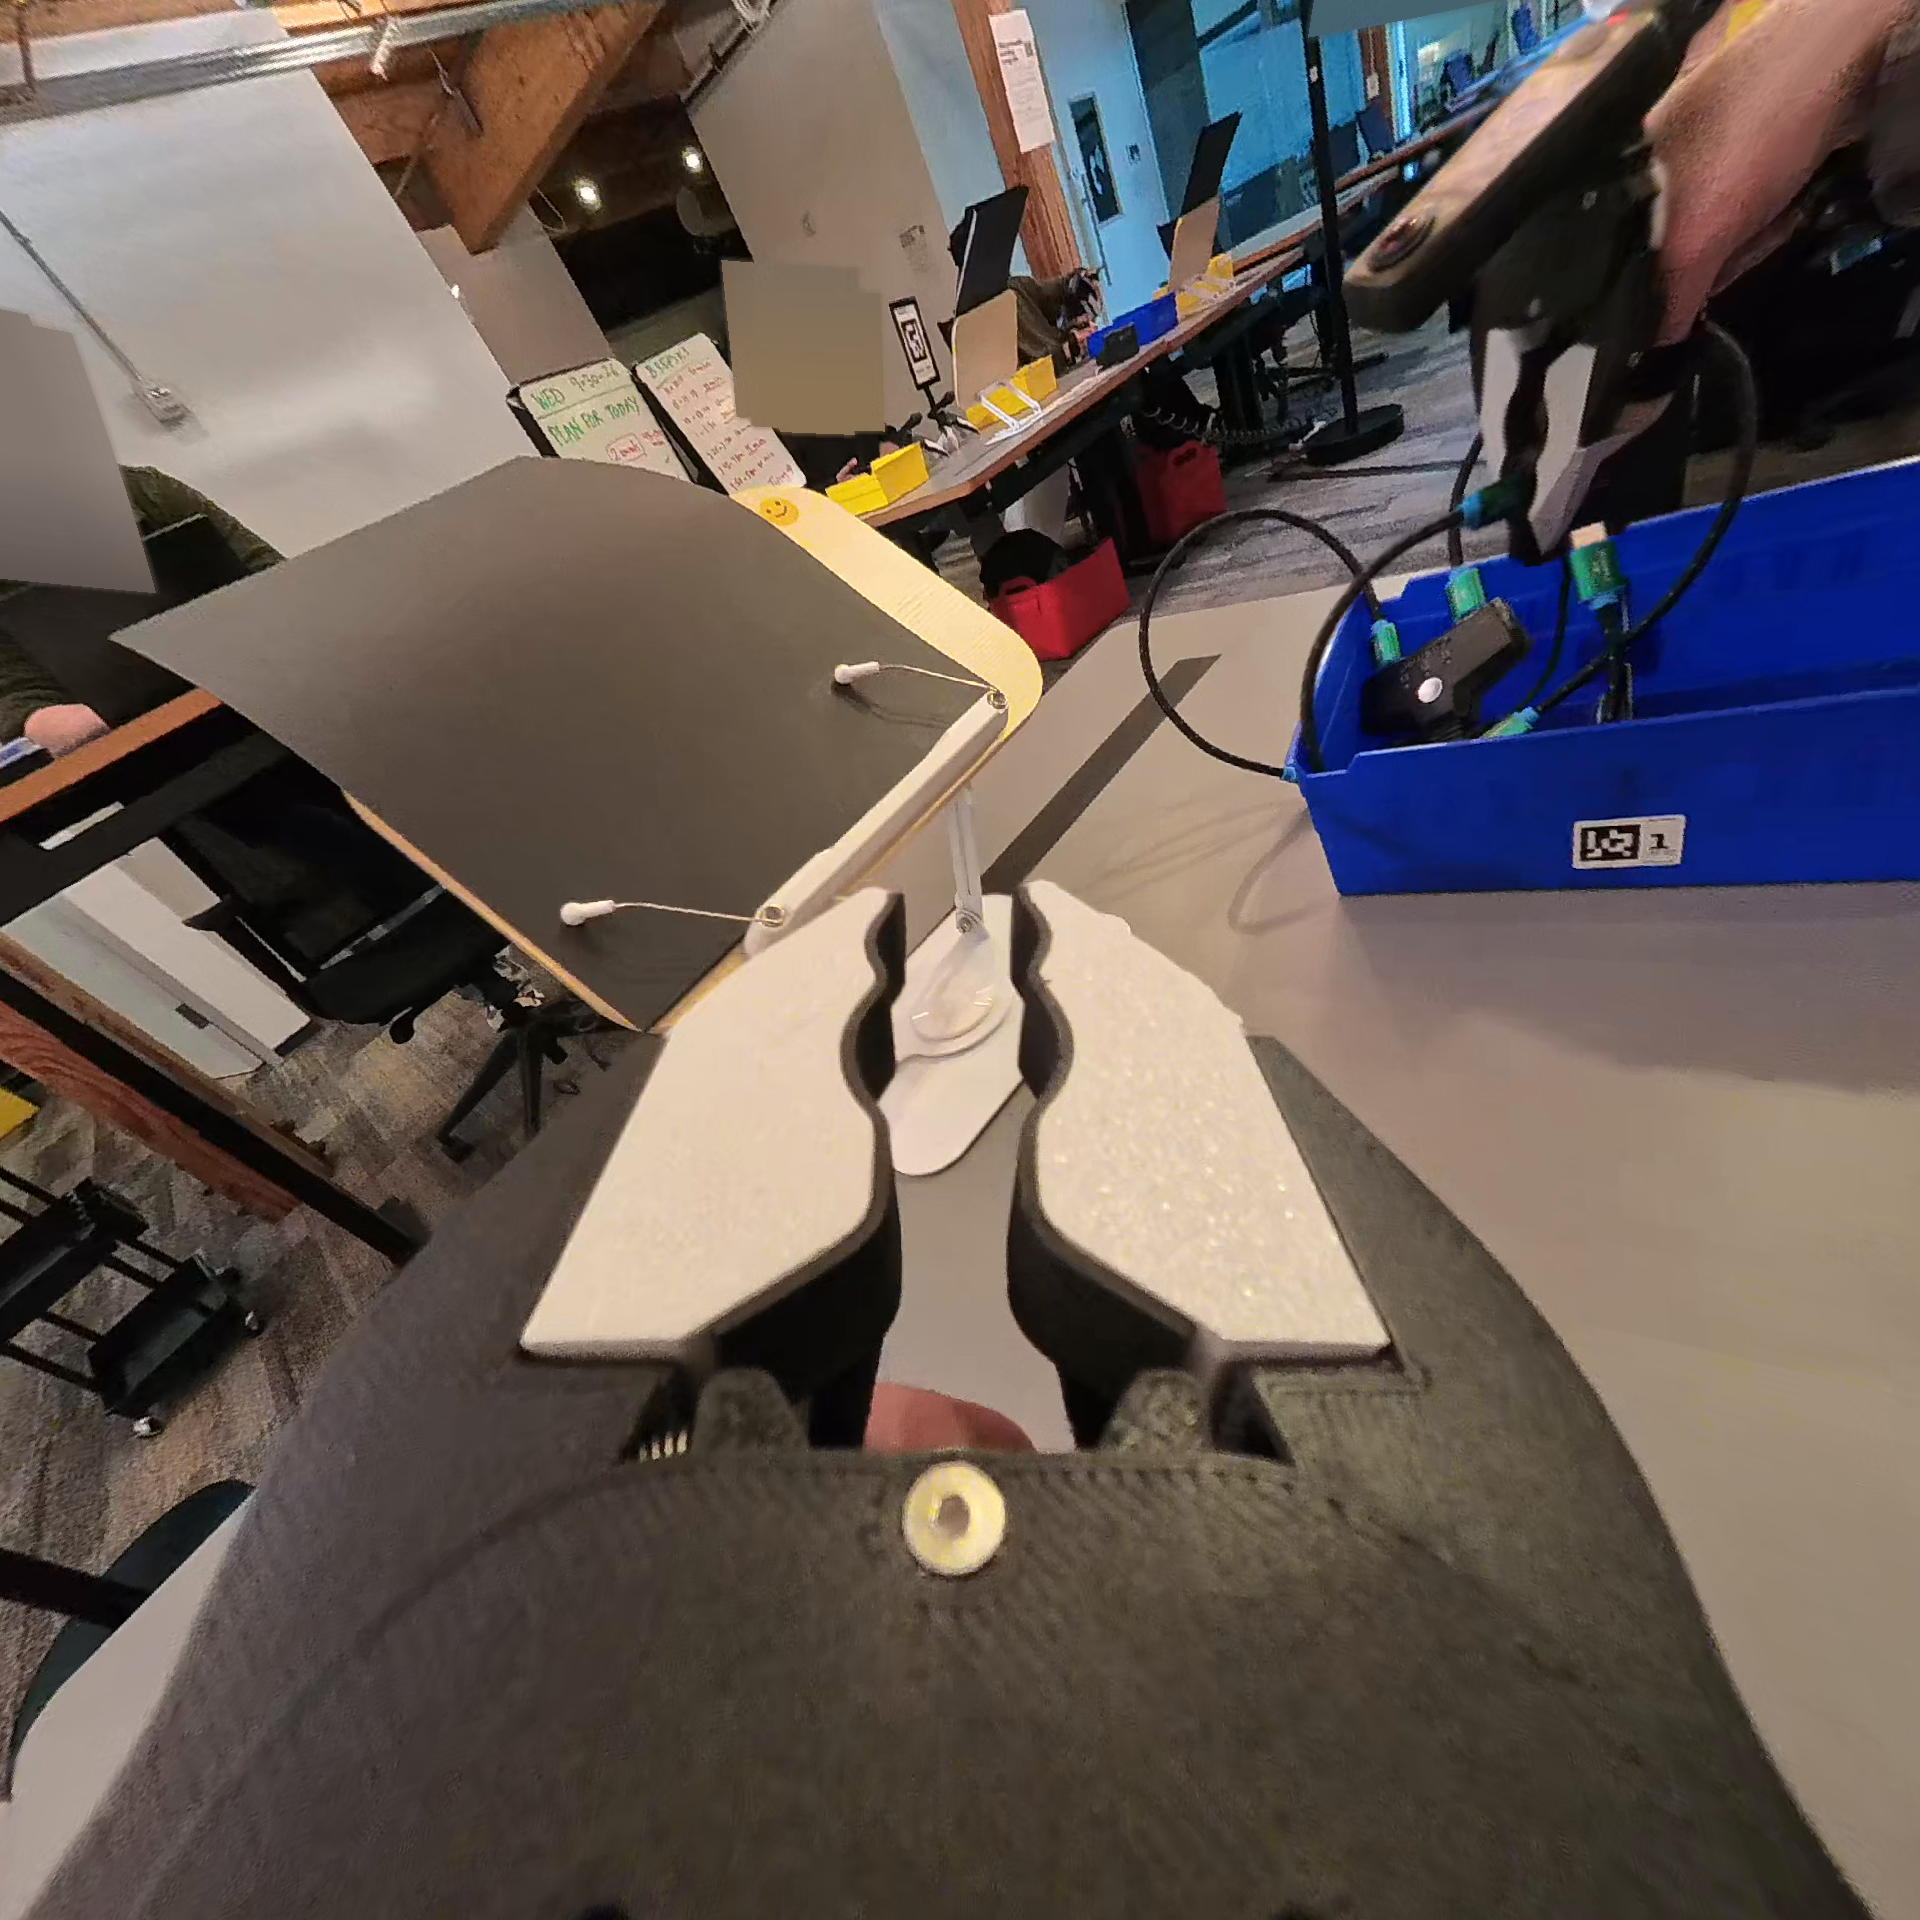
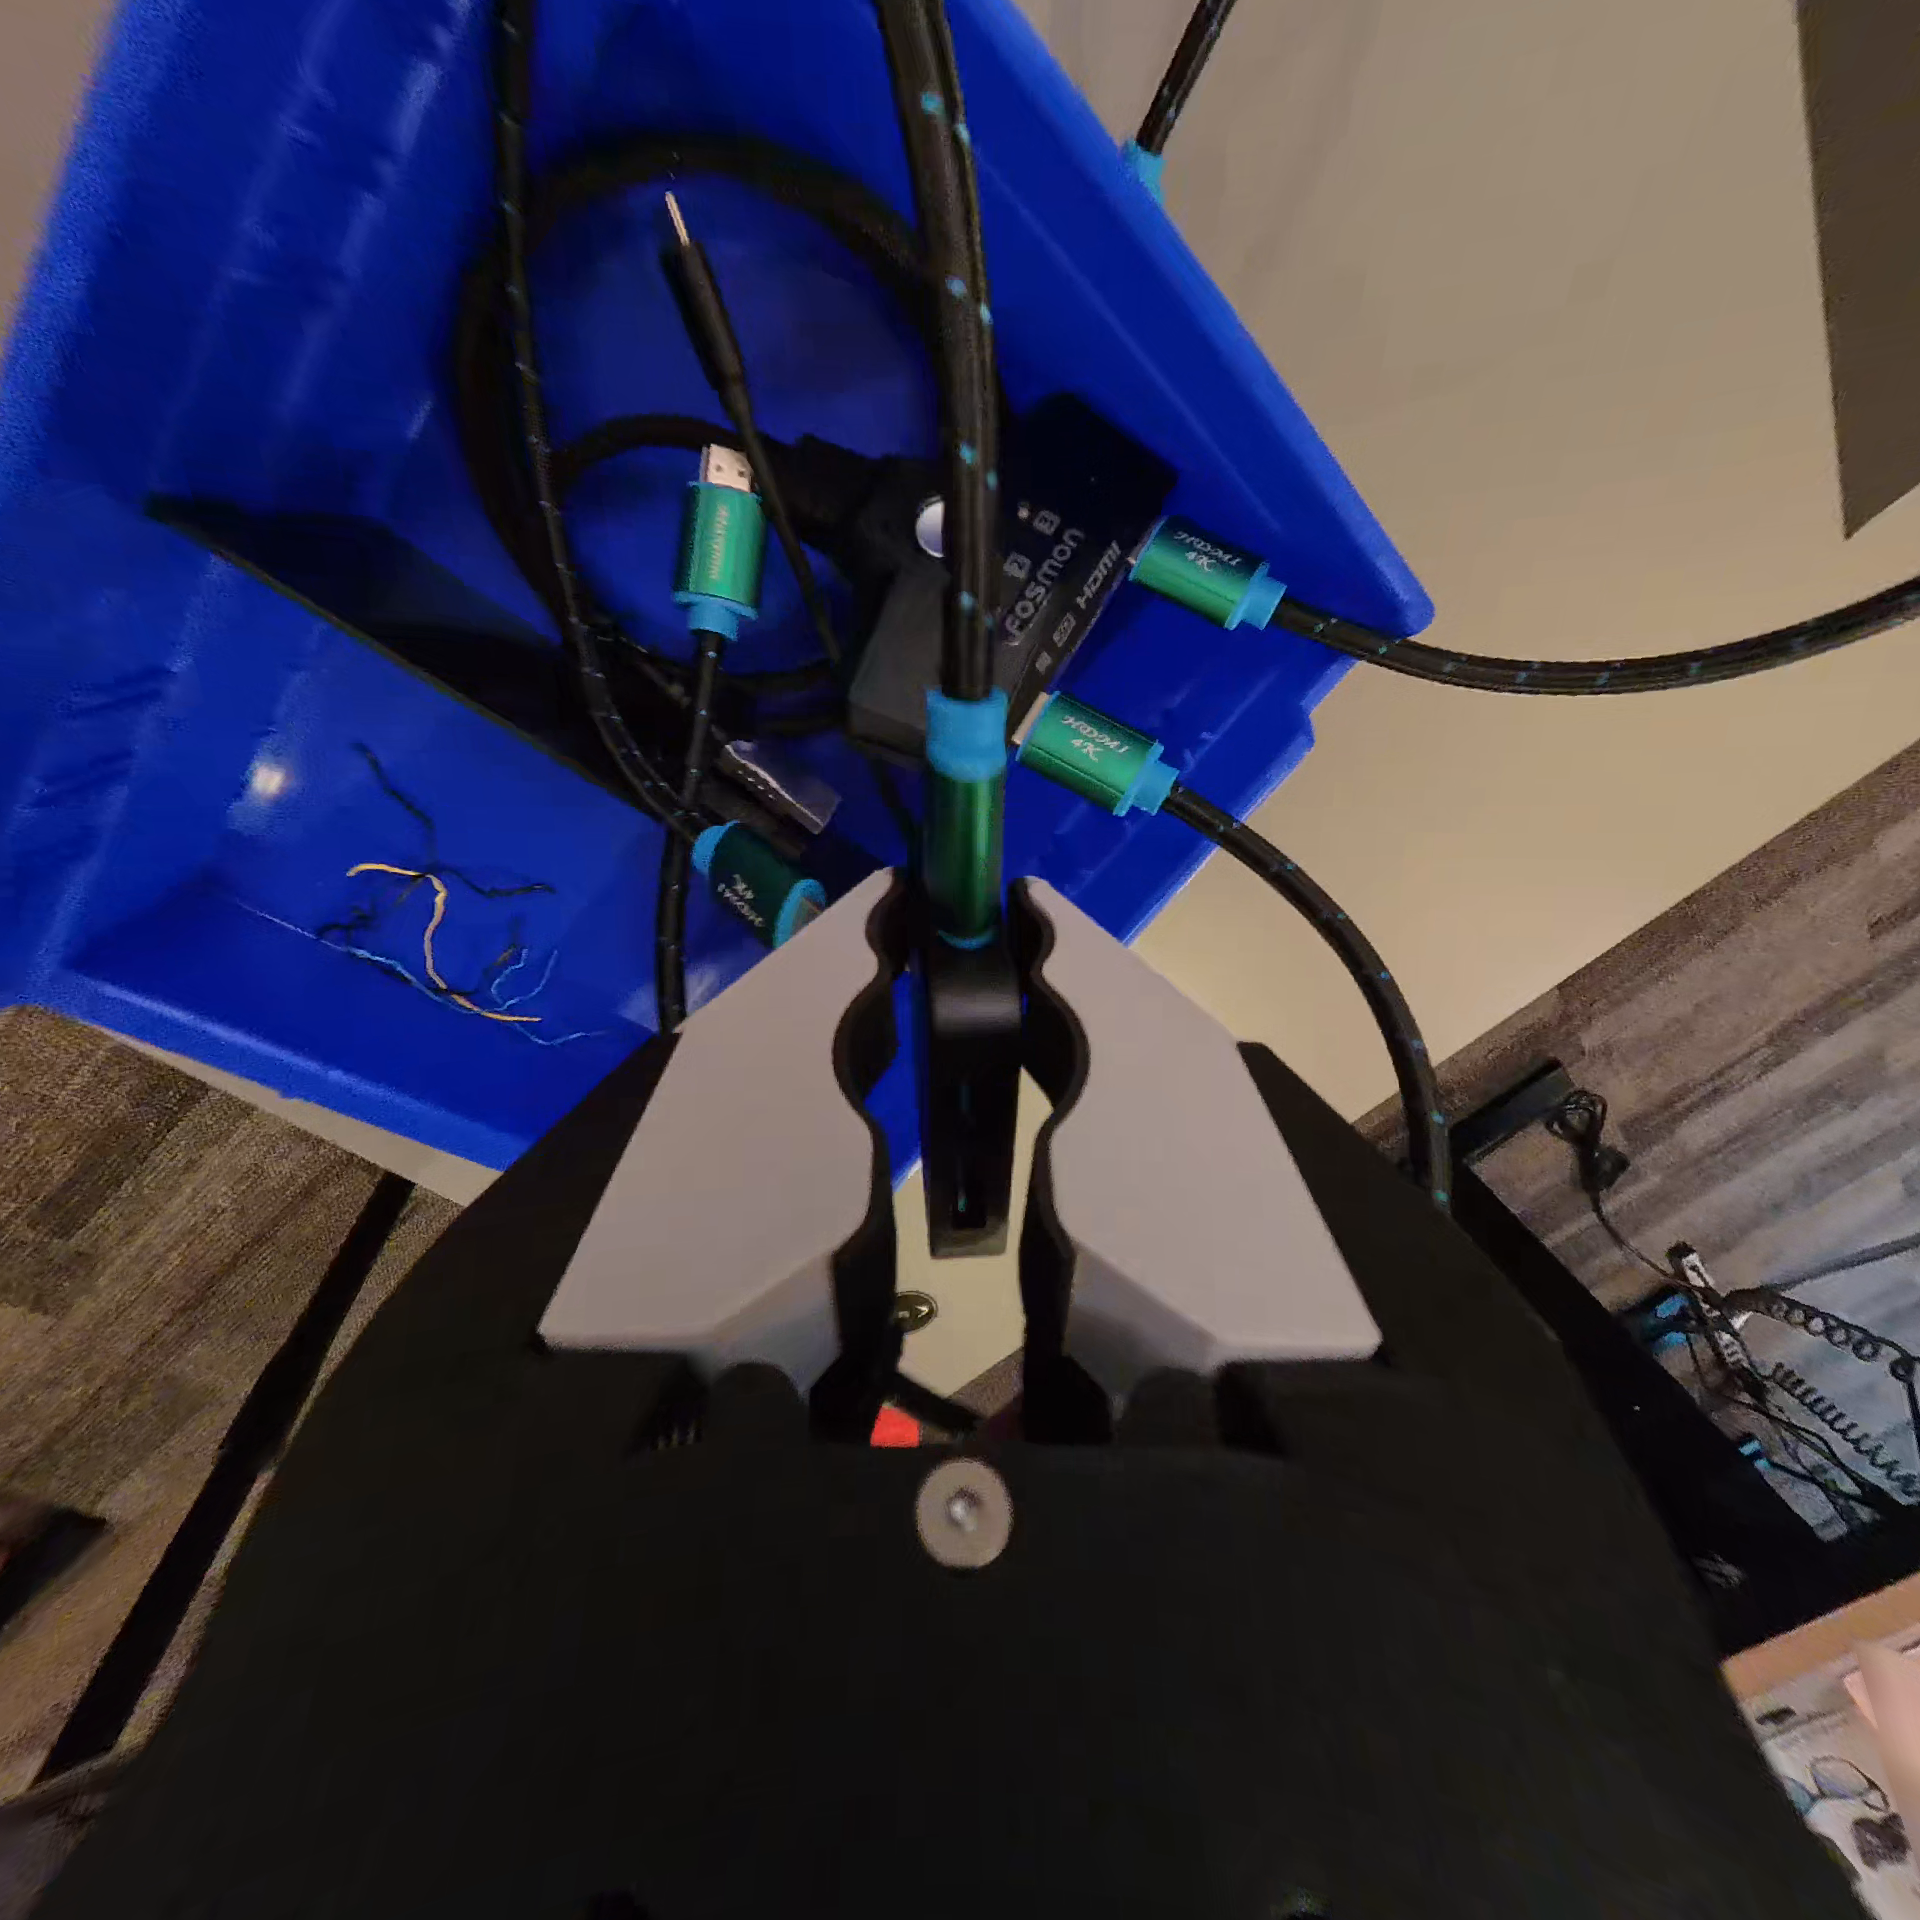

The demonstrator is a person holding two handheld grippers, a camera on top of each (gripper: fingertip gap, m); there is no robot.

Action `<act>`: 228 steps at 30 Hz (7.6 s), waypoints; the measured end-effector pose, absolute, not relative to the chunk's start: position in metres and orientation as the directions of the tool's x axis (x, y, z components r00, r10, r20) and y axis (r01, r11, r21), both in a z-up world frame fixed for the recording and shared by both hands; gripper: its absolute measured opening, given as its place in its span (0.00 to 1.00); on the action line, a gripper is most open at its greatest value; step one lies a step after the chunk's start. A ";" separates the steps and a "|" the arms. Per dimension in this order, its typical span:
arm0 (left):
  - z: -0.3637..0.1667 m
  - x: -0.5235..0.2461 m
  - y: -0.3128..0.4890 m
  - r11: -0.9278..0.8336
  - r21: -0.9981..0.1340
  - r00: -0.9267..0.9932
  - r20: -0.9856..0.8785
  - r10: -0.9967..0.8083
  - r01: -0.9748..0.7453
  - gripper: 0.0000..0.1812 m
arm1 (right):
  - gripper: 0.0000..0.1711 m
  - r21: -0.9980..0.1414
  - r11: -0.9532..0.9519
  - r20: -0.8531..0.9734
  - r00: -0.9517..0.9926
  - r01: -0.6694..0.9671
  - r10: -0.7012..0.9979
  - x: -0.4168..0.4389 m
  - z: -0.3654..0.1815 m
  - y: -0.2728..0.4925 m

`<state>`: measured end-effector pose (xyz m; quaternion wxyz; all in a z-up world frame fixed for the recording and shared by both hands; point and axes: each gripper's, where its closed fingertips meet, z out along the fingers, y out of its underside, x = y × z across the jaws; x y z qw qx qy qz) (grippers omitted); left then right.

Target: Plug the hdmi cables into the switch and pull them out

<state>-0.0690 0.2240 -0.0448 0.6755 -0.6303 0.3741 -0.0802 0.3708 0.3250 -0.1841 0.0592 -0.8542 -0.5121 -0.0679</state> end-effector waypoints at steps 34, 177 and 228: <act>-0.087 -0.074 0.208 0.056 -0.758 0.665 -0.602 -0.442 -0.650 0.33 | 0.33 -0.745 -0.303 0.419 0.770 0.594 0.481 0.418 -0.080 0.232; -0.112 -0.400 0.007 -0.030 -0.935 0.935 0.352 0.050 0.353 0.03 | 0.52 -0.741 -0.398 -0.207 0.379 0.541 0.902 -0.140 -0.269 0.084; -0.153 -0.053 0.140 -0.345 -0.934 0.879 0.239 -0.413 0.092 0.03 | 0.62 -0.945 -0.313 -0.301 0.636 -0.097 0.711 0.207 -0.096 0.124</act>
